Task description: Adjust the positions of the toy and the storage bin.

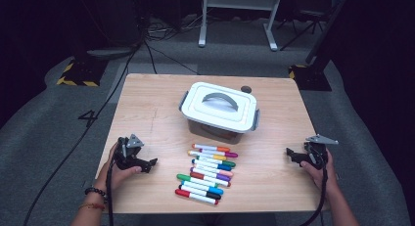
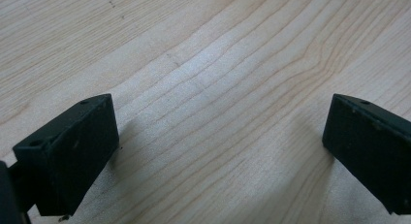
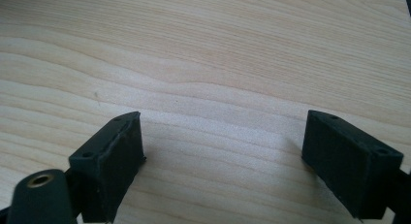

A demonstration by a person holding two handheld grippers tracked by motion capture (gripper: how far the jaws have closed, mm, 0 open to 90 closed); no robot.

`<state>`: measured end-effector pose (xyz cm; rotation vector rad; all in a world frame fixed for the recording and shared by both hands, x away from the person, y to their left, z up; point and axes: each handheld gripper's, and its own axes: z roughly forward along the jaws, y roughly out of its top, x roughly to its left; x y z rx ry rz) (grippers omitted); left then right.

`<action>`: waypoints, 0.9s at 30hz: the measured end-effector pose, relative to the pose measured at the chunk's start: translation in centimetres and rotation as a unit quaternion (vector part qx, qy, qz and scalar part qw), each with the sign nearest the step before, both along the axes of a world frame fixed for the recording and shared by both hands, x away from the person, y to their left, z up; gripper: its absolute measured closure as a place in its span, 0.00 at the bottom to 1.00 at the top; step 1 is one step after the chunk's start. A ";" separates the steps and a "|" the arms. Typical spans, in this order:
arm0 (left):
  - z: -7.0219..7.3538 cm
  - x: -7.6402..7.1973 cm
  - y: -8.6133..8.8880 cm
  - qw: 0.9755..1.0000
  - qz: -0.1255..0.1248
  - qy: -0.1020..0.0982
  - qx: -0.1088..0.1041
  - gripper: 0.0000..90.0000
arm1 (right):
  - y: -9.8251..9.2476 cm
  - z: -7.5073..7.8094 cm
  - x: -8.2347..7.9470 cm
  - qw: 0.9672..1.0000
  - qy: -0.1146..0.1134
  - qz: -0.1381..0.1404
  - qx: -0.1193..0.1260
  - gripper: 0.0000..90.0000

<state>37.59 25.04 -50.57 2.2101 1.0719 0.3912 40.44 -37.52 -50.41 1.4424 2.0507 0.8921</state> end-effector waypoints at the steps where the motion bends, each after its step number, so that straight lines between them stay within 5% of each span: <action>1: 0.0 0.0 0.0 1.000 0.000 0.000 0.000 0.00 | 0.0 0.0 0.0 1.000 0.000 0.000 0.000 0.16; 7: 0.0 -0.1 0.0 1.000 -0.001 0.003 0.001 0.00 | 0.0 0.0 -0.1 1.000 0.001 0.005 0.000 0.17; 13: 0.0 -1.1 -0.2 0.999 -0.032 0.002 0.000 0.00 | 0.2 0.1 -0.4 1.000 -0.012 0.012 -0.012 0.21; 27: 0.0 -6.2 -1.6 0.995 -0.101 0.005 0.000 0.00 | 1.1 1.8 -0.7 0.998 -0.030 0.047 0.002 0.28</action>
